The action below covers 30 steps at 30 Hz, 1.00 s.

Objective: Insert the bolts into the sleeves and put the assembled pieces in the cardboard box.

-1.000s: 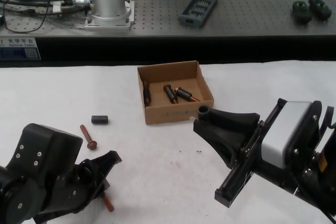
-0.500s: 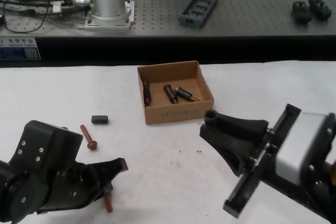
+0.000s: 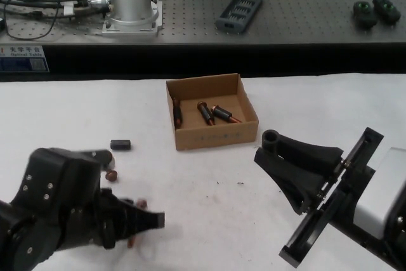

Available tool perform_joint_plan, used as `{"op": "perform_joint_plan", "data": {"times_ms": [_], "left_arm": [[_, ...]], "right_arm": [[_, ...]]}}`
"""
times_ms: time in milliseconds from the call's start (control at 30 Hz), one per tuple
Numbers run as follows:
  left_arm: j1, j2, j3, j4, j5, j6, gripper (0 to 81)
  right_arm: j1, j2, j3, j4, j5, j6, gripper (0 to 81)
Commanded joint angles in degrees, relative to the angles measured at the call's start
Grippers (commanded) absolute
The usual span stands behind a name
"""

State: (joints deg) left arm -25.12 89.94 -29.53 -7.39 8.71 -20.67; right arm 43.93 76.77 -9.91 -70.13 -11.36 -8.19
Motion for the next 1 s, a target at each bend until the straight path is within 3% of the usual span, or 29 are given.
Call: {"op": "perform_joint_plan", "data": {"times_ms": [0,400,600,967], "left_arm": [[-0.11,-3.70,1.31,-9.51,-2.06,3.38,0.6],[-0.24,-7.27,22.52,-64.56,-2.05,4.86,0.6],[-0.24,-7.31,26.70,-73.77,-0.97,6.97,0.6],[-0.24,-7.94,25.21,-81.62,11.38,8.65,0.6]], "right_arm": [[0.13,-0.85,0.02,-4.02,4.31,2.05,6.6],[0.13,-0.85,0.02,-3.09,2.58,3.62,6.6],[0.13,-0.85,-1.79,-0.16,-4.11,7.05,6.6],[0.13,3.17,-7.28,11.94,-9.12,4.16,6.6]]}}
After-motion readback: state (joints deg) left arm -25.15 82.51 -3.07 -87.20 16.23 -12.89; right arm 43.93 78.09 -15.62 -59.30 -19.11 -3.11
